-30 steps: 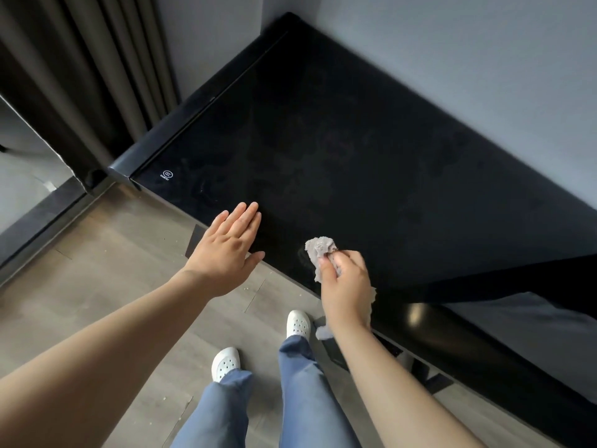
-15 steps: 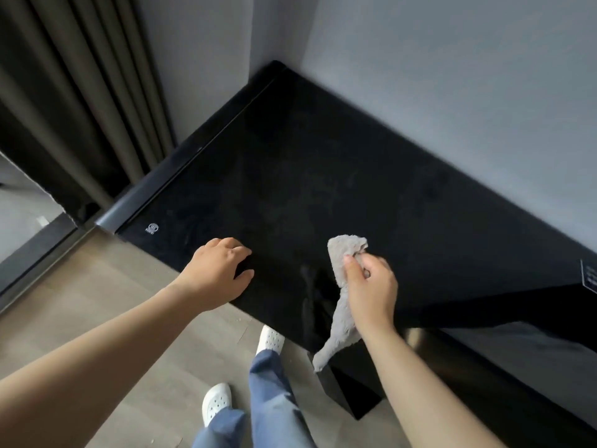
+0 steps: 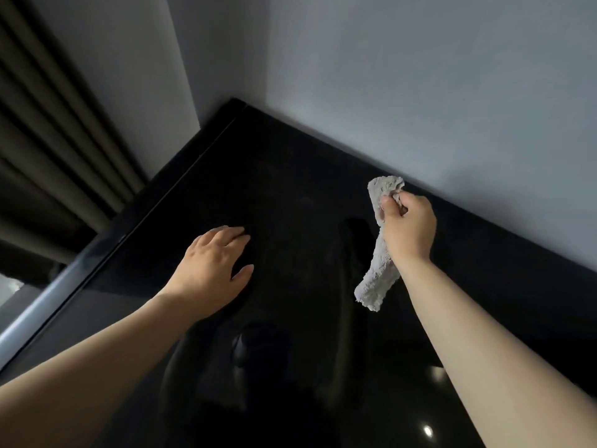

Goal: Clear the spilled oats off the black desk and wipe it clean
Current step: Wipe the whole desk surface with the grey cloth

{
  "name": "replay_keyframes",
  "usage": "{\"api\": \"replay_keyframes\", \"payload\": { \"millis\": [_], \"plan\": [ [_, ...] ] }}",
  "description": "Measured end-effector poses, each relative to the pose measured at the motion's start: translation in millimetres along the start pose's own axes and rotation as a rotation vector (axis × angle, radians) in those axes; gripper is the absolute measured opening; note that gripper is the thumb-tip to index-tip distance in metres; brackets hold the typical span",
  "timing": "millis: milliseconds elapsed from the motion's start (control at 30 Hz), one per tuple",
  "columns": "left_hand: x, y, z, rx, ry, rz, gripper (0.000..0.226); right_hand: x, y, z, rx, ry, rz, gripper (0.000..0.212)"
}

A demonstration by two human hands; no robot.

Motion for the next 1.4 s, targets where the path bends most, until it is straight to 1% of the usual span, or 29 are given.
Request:
{"api": "replay_keyframes", "payload": {
  "millis": [100,167,233,300,367,433,500,533,567,633,667,733,767,800,833,900,933,967,1033,1067,1133,1200,1233,1300,1367,1400],
  "plan": [
    [8.5,-6.9,-43.6,-0.002,0.029,-0.010,0.064,10.0,-16.6,-51.4,0.027,0.035,0.001,0.044],
    [2.2,-15.5,-63.0,-0.004,0.084,-0.042,0.072,12.6,-31.4,-82.1,0.030,0.048,0.026,0.046],
    [-2.6,-24.3,-71.7,0.025,0.099,-0.097,0.078,20.3,-46.5,-109.5,0.034,0.046,0.058,0.047],
    [-0.3,-37.6,-73.7,0.013,0.069,-0.161,0.080,33.4,-62.7,-131.3,0.033,0.042,0.103,0.045],
    [1.6,-47.6,-76.6,0.006,0.048,-0.187,0.077,41.7,-76.6,-144.0,0.021,0.035,0.164,0.038],
    [2.4,-48.5,-84.5,0.031,0.040,-0.187,0.075,38.8,-82.2,-148.7,0.045,0.038,0.195,0.031],
    [-0.9,-48.9,-93.6,0.063,0.034,-0.187,0.075,27.6,-89.0,-140.5,0.035,0.072,0.142,0.037],
    [-2.4,-49.4,-96.2,0.067,0.032,-0.185,0.074,19.1,-92.2,-128.4,0.000,0.101,0.124,0.039],
    [-5.8,-52.8,-97.3,0.061,0.036,-0.181,0.075,12.2,-99.1,-112.2,-0.050,0.145,0.133,0.037],
    [-10.1,-60.1,-95.5,0.043,0.034,-0.183,0.075,-1.3,-114.7,-68.3,-0.181,0.263,0.172,0.025],
    [-11.0,-62.3,-94.4,0.035,0.031,-0.184,0.075,-6.2,-122.1,-45.2,-0.267,0.305,0.151,0.021],
    [-11.7,-62.7,-93.4,0.039,0.028,-0.178,0.075,-6.4,-129.1,-16.2,-0.424,0.275,0.028,0.018],
    [-10.7,-62.3,-93.6,0.045,0.029,-0.171,0.075,-3.9,-125.0,-15.7,-0.445,0.221,-0.053,0.016],
    [-9.3,-61.6,-93.7,0.047,0.030,-0.167,0.075,-2.1,-116.3,-23.8,-0.402,0.186,-0.111,0.014],
    [-8.1,-60.5,-93.7,0.051,0.031,-0.164,0.074,-2.3,-103.7,-38.9,-0.311,0.179,-0.127,0.015],
    [-6.4,-57.4,-94.1,0.063,0.026,-0.161,0.074,-2.0,-81.2,-81.2,-0.111,0.184,-0.066,0.028],
    [-6.6,-55.5,-93.9,0.073,0.031,-0.163,0.074,0.6,-77.8,-106.1,-0.050,0.173,-0.017,0.035],
    [-7.2,-54.5,-93.2,0.077,0.037,-0.165,0.074,6.5,-81.0,-130.2,-0.021,0.149,0.041,0.038],
    [-6.6,-55.9,-91.7,0.074,0.042,-0.159,0.074,21.6,-97.3,-165.4,-0.026,0.096,0.147,0.029],
    [-5.3,-58.0,-90.3,0.071,0.042,-0.157,0.074,27.9,-108.1,-171.3,-0.048,0.072,0.191,0.026],
    [-3.3,-63.3,-86.7,0.064,0.043,-0.153,0.074,28.0,-124.9,-160.4,-0.076,0.056,0.273,0.028],
    [-4.6,-65.9,-86.3,0.059,0.046,-0.155,0.074,8.7,-130.3,-132.8,-0.086,0.133,0.290,0.026],
    [-6.0,-66.1,-87.4,0.054,0.044,-0.158,0.074,-2.9,-131.9,-117.1,-0.123,0.197,0.270,0.024],
    [-8.1,-65.5,-90.2,0.051,0.039,-0.166,0.074,-13.3,-136.4,-84.9,-0.286,0.283,0.183,0.020],
    [-7.9,-65.0,-90.9,0.049,0.037,-0.171,0.074,-10.0,-132.3,-55.4,-0.450,0.274,0.071,0.019],
    [-6.5,-64.6,-90.6,0.046,0.038,-0.170,0.074,-7.2,-123.4,-47.6,-0.466,0.257,0.014,0.019]
  ]
}}
Point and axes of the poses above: each hand's wrist, its own z-axis away from the middle knuckle, its own y-axis out of the back of the hand, x = y × z, the point moved 9 cm from there along -z, towards the middle knuckle, and after that the axes turned 2 degrees about y, right-handed, at the moved point
